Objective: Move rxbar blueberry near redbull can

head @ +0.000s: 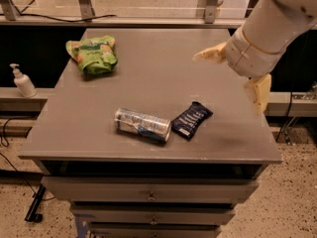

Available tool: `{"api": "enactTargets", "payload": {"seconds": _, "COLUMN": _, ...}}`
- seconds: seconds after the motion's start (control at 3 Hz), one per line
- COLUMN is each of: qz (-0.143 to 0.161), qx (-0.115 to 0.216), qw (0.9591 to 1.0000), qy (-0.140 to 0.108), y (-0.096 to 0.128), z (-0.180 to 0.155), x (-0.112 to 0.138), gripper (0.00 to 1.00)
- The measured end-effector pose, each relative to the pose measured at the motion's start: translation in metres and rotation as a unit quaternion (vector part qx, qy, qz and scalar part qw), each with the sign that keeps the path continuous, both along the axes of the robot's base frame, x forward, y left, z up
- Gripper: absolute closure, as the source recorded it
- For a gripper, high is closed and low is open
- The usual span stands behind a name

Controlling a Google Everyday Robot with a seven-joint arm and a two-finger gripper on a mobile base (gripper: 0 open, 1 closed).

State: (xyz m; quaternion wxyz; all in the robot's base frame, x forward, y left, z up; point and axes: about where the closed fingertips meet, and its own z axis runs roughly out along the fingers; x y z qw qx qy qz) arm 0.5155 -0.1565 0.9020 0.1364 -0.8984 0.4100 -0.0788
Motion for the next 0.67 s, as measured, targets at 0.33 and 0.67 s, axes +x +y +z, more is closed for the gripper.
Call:
{"api": "enactTargets", "payload": {"seconds": 0.33, "qz": -0.005, "qx": 0.065, "qw": 0.9955, "qy": -0.068, "y": -0.038, "z": 0.072, "x": 0.0, "gripper": 0.0}}
{"api": "enactTargets", "payload": {"seconds": 0.67, "qz": -0.031, "qx": 0.129, "qw": 0.9782, "qy": -0.16, "y": -0.076, "z": 0.144, "x": -0.018, "gripper": 0.0}}
